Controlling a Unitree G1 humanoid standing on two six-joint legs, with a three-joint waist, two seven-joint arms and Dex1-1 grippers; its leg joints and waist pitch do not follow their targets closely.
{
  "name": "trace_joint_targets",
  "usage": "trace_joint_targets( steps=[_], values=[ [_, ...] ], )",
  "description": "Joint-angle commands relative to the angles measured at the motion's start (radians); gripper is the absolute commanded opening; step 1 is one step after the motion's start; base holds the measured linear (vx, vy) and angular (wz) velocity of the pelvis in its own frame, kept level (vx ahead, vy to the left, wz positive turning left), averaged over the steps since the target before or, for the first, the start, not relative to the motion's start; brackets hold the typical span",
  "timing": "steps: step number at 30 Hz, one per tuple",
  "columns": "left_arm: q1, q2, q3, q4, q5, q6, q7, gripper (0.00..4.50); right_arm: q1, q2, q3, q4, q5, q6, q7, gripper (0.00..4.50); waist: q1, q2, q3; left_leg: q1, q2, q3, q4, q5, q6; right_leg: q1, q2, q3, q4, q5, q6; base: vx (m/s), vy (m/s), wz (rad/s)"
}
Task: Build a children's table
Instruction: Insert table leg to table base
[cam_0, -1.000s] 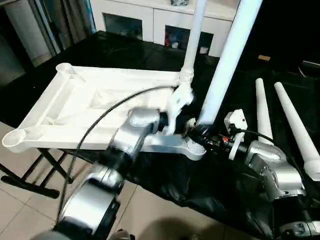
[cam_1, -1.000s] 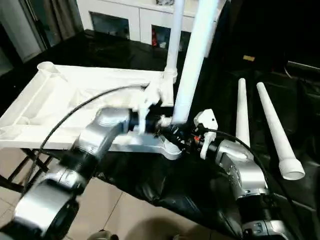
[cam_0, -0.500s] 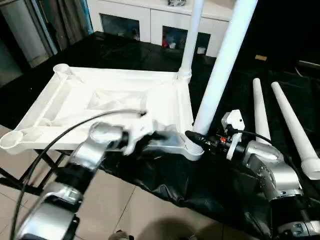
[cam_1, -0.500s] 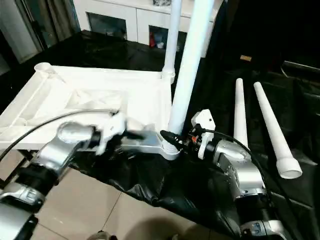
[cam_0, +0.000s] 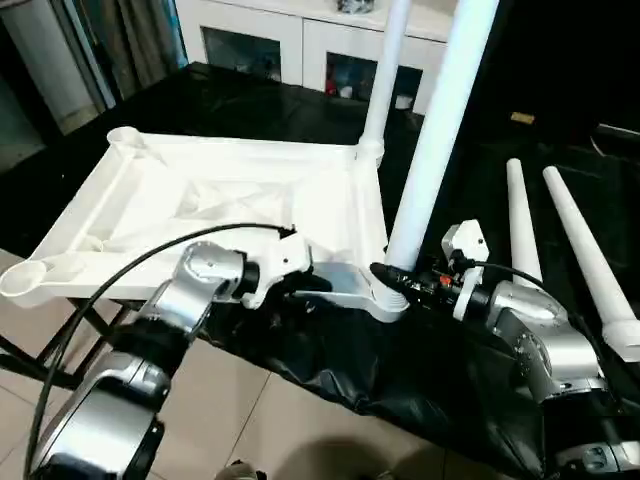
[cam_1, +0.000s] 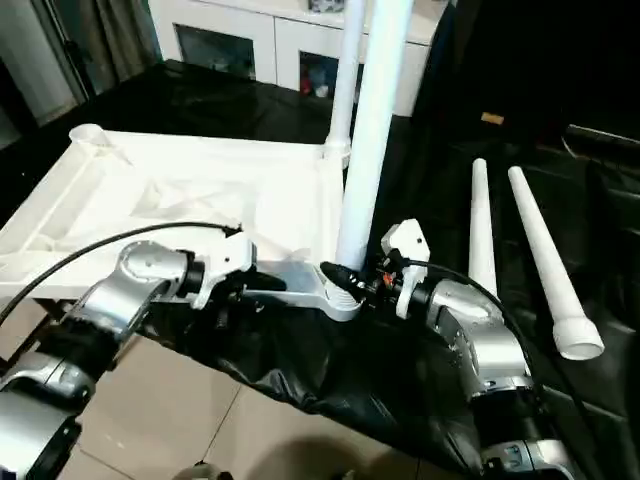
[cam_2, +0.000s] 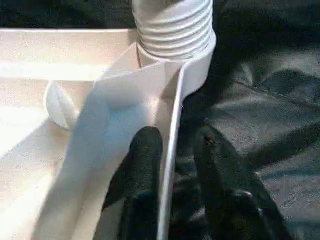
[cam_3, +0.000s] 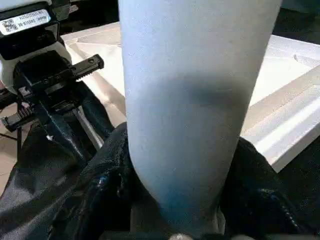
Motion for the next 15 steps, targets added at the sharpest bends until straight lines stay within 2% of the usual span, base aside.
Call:
trace_joint_targets(
  steps=[1, 3, 4, 5, 7, 8, 10, 14, 15],
  values=[
    [-0.024, -0.002, -0.003, 0.017, 0.007, -0.013, -0.016, 0.92, 0.009, -0.011, 0.024, 0.016, -0.016, 0.017, 0.008, 1.91, 0.008, -0.002, -0.078, 0.008, 0.041, -0.022, -0.066, -0.170, 0.033, 0.053, -0.091, 0.053, -0.073, -0.198, -0.202, 0.000, 0.000, 0.00],
    [-0.038, -0.001, -0.015, 0.037, 0.018, -0.024, -0.022, 0.88, 0.010, -0.011, 0.026, 0.017, -0.018, 0.016, 0.009, 1.91, 0.008, -0.001, -0.077, 0.008, 0.042, -0.022, -0.066, -0.173, 0.033, 0.053, -0.092, 0.053, -0.073, -0.198, -0.208, 0.000, 0.000, 0.00],
    [-0.041, 0.000, -0.017, 0.041, 0.022, -0.027, -0.021, 0.61, 0.010, -0.011, 0.026, 0.017, -0.019, 0.015, 0.009, 1.91, 0.008, -0.001, -0.076, 0.008, 0.041, -0.021, -0.066, -0.176, 0.034, 0.053, -0.091, 0.052, -0.075, -0.203, -0.206, 0.000, 0.000, 0.00],
    [-0.048, 0.000, -0.022, 0.056, 0.030, -0.034, -0.025, 0.50, 0.010, -0.011, 0.026, 0.016, -0.019, 0.015, 0.009, 1.91, 0.009, 0.003, -0.077, 0.009, 0.041, -0.022, -0.066, -0.176, 0.033, 0.053, -0.091, 0.052, -0.075, -0.205, -0.205, 0.000, 0.000, 0.00],
    [-0.060, -0.002, -0.028, 0.084, 0.038, -0.046, -0.035, 0.48, 0.010, -0.012, 0.026, 0.015, -0.020, 0.015, 0.010, 1.91, 0.009, 0.001, -0.077, 0.008, 0.042, -0.022, -0.066, -0.175, 0.033, 0.054, -0.091, 0.052, -0.073, -0.193, -0.207, 0.000, 0.000, 0.00],
    [-0.066, -0.002, -0.032, 0.099, 0.045, -0.052, -0.037, 0.41, 0.011, -0.012, 0.026, 0.014, -0.020, 0.016, 0.010, 1.91, 0.009, 0.004, -0.078, 0.008, 0.040, -0.022, -0.065, -0.175, 0.033, 0.054, -0.090, 0.052, -0.073, -0.190, -0.208, 0.000, 0.000, 0.00],
    [-0.072, -0.001, -0.039, 0.119, 0.056, -0.062, -0.042, 0.09, 0.011, -0.012, 0.026, 0.013, -0.019, 0.016, 0.009, 1.91, 0.009, 0.003, -0.079, 0.008, 0.042, -0.023, -0.066, -0.171, 0.031, 0.056, -0.091, 0.052, -0.072, -0.180, -0.210, 0.000, 0.000, 0.00],
    [-0.082, 0.003, -0.053, 0.153, 0.076, -0.085, -0.045, 0.03, 0.014, -0.013, 0.025, 0.010, -0.019, 0.016, 0.009, 1.91, 0.010, 0.003, -0.079, 0.008, 0.042, -0.022, -0.065, -0.174, 0.033, 0.058, -0.092, 0.052, -0.071, -0.175, -0.217, 0.000, 0.000, 0.00],
    [-0.084, 0.004, -0.052, 0.158, 0.077, -0.087, -0.043, 0.01, 0.013, -0.013, 0.025, 0.010, -0.019, 0.016, 0.009, 1.91, 0.010, 0.006, -0.079, 0.008, 0.043, -0.023, -0.065, -0.175, 0.032, 0.057, -0.092, 0.051, -0.071, -0.176, -0.220, 0.000, 0.000, 0.00]
  ],
)
